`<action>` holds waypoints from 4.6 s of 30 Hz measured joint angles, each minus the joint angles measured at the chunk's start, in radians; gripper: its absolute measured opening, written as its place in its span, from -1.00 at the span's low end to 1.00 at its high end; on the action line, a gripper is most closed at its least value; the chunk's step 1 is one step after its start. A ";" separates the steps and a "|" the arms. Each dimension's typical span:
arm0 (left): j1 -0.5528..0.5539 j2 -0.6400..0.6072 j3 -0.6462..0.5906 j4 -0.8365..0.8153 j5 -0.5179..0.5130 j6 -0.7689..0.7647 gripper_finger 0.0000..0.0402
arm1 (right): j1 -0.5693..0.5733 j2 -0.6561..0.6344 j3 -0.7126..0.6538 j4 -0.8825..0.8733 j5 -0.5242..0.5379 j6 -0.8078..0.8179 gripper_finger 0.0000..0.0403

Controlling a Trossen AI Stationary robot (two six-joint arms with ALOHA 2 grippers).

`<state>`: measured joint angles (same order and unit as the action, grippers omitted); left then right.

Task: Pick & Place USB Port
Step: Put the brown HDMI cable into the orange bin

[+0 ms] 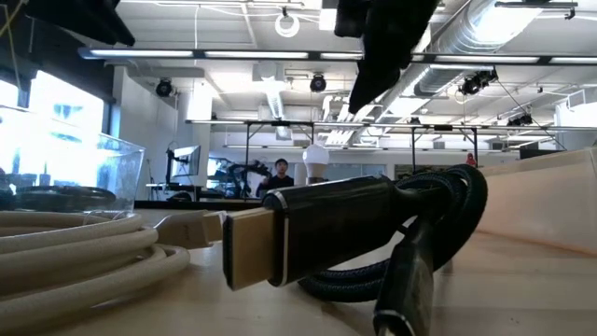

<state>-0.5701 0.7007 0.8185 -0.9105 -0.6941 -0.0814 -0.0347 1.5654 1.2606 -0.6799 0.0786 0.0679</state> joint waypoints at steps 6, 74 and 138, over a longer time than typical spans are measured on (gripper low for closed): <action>0.000 0.055 0.000 0.069 -0.021 0.072 -0.15 | 0.073 0.000 0.000 0.002 -0.241 0.022 0.04; 0.000 0.312 0.000 0.201 -0.171 0.182 -0.15 | -0.836 0.198 0.002 -0.480 -0.015 0.288 0.03; 0.001 0.312 0.000 0.213 -0.270 0.267 -0.15 | -0.832 0.255 -0.228 -0.141 0.080 0.047 -0.73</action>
<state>-0.5694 1.0126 0.8187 -0.6979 -0.9646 0.1855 -0.8671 1.8202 1.0327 -0.8207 0.1587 0.1146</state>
